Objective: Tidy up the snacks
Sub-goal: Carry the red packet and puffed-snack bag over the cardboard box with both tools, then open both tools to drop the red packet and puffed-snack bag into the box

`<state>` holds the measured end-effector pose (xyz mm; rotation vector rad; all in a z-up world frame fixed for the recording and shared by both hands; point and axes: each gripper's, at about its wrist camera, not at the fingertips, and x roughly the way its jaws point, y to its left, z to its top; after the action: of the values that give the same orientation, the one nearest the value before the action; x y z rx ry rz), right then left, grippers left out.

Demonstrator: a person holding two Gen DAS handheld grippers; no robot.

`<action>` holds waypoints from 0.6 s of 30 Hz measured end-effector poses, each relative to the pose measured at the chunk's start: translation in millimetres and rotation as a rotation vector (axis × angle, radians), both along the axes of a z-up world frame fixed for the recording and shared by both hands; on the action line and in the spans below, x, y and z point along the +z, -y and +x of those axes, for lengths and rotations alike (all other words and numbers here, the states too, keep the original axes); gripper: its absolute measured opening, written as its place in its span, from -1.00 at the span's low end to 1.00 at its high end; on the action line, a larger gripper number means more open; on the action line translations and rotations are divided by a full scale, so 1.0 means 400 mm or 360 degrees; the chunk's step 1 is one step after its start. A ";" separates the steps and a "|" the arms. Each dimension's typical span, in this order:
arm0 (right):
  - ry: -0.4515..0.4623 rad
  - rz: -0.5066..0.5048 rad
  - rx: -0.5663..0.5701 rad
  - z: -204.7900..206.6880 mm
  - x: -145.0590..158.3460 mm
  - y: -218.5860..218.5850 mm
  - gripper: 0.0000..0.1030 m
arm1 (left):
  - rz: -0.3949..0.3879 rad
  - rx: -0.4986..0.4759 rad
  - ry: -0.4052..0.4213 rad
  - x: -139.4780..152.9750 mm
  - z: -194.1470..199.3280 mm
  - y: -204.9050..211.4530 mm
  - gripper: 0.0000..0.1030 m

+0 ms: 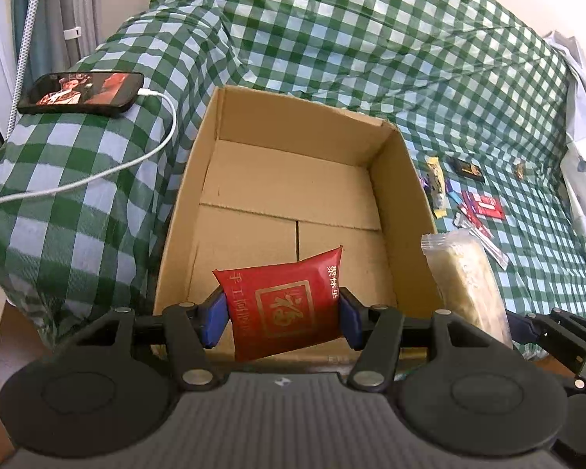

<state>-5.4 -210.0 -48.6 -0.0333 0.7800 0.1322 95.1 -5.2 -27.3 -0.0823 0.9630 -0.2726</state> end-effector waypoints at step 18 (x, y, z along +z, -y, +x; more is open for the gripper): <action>-0.0121 -0.0002 -0.0010 0.193 -0.085 0.016 -0.26 | 0.0069 0.0021 -0.0127 -0.106 0.182 0.037 0.22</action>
<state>72.0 -216.5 -82.8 -0.0273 0.8560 0.1274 167.9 -20.2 -69.8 -0.0602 1.0470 -0.2375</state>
